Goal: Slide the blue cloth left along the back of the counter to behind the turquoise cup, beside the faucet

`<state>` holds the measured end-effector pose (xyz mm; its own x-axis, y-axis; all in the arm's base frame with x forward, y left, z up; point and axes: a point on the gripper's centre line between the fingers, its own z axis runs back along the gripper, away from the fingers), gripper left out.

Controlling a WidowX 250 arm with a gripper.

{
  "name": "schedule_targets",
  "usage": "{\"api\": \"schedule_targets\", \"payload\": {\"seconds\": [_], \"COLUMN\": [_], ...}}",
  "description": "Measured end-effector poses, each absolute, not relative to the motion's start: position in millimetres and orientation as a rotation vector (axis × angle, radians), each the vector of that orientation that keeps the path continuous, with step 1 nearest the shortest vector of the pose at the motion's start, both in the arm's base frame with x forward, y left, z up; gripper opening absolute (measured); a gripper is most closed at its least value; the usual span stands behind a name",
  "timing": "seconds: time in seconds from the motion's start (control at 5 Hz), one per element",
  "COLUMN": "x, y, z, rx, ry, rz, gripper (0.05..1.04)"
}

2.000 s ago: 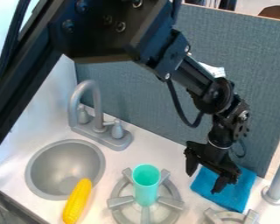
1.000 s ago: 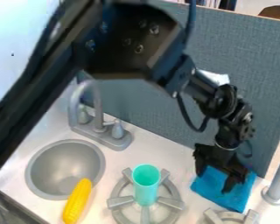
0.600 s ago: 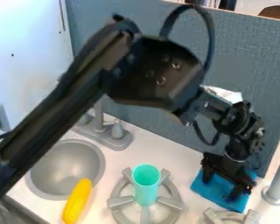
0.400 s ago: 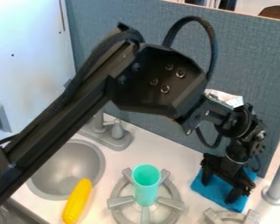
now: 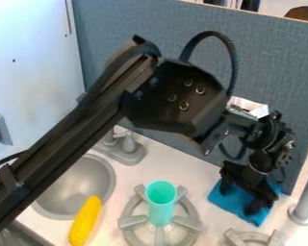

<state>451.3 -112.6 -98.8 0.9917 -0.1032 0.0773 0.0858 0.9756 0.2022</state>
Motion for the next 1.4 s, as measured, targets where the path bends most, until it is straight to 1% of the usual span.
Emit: {"api": "schedule_targets", "payload": {"seconds": [0.2,0.4,0.6,0.8,1.0,1.2,1.4], "x": [459.0,464.4,466.1,464.3,456.1,447.7,445.4], "y": [-78.7,-38.4,-24.1,-20.0,-3.1,18.8,32.8], "z": [-98.7,-98.9,-99.7,-100.1,-101.8,-101.2,-100.2], "rx": [0.241,0.267,0.285,0.283,0.278,0.287,0.291], "ry": [-0.076,-0.043,-0.005,0.023,0.063,0.101,0.118], "rz": [-0.020,0.067,0.110,0.120,0.171,0.238,0.282], "gripper": [1.001,1.001,1.001,1.001,1.001,1.001,1.001]}}
